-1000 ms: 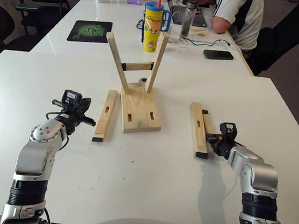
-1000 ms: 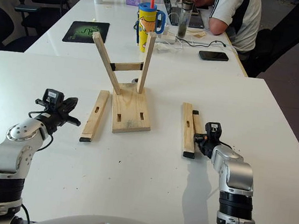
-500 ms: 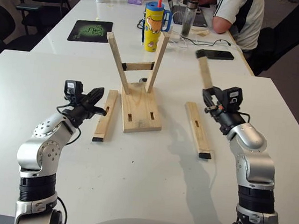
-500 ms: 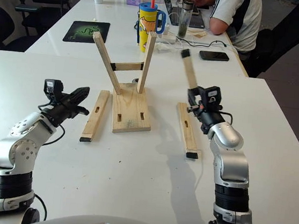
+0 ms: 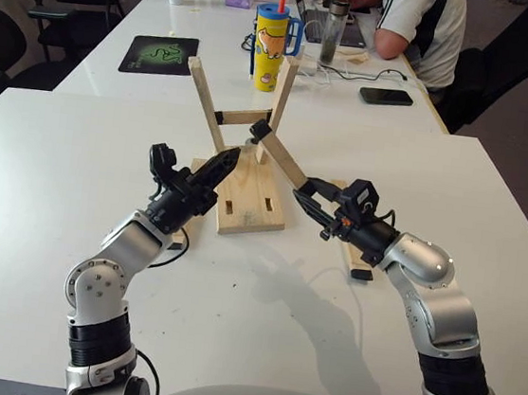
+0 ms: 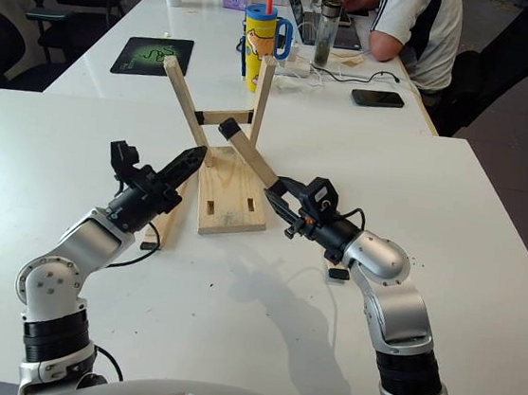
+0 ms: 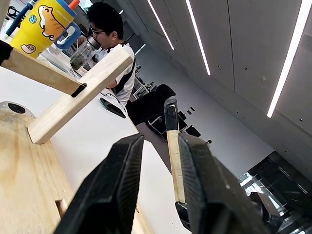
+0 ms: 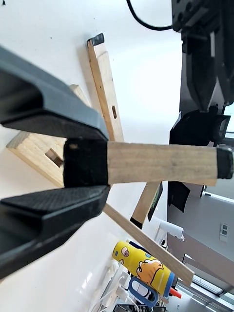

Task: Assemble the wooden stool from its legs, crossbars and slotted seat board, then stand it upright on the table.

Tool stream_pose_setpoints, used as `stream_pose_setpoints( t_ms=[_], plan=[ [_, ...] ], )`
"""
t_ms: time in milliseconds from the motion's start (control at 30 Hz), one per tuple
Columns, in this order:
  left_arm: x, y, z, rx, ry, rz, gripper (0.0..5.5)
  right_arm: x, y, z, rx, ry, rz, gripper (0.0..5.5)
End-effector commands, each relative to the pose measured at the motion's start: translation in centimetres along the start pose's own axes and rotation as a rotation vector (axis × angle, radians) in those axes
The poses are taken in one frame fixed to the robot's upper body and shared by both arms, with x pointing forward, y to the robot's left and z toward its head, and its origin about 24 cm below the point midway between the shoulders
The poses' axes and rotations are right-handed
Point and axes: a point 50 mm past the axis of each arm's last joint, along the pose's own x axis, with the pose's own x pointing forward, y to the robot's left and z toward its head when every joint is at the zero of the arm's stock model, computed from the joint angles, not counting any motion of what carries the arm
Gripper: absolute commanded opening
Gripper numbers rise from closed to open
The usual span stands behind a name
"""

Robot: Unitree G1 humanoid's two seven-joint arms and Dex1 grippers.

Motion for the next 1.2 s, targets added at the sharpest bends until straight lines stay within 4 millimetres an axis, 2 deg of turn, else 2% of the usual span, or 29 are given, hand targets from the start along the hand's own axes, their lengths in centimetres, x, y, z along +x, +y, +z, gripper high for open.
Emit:
stream_pose_setpoints(
  t_ms=[33,200,367,667,867,1200],
  plan=[
    [0.1,0.2,-0.4,-0.098,-0.019,0.018,2.03,0.3,0.4,0.8,-0.049,-0.023,0.042,1.32],
    [0.6,0.0,-0.5,-0.169,-0.030,0.010,2.73,0.7,0.8,0.9,-0.049,-0.033,0.075,1.32],
    [1.0,-0.6,-0.6,-0.228,-0.040,-0.023,2.77,0.9,1.2,0.6,-0.053,-0.030,0.086,1.32],
    [1.7,-1.1,-0.6,-0.228,-0.049,-0.050,2.77,1.0,2.0,0.5,-0.046,-0.031,0.131,1.32],
    [1.7,-1.2,-0.3,-0.213,-0.057,-0.062,2.07,1.0,2.1,0.6,-0.027,-0.036,0.139,1.32],
    [1.8,-0.9,0.0,-0.197,-0.079,-0.039,0.57,0.9,2.4,0.5,0.026,-0.021,0.171,1.32]
  ],
)
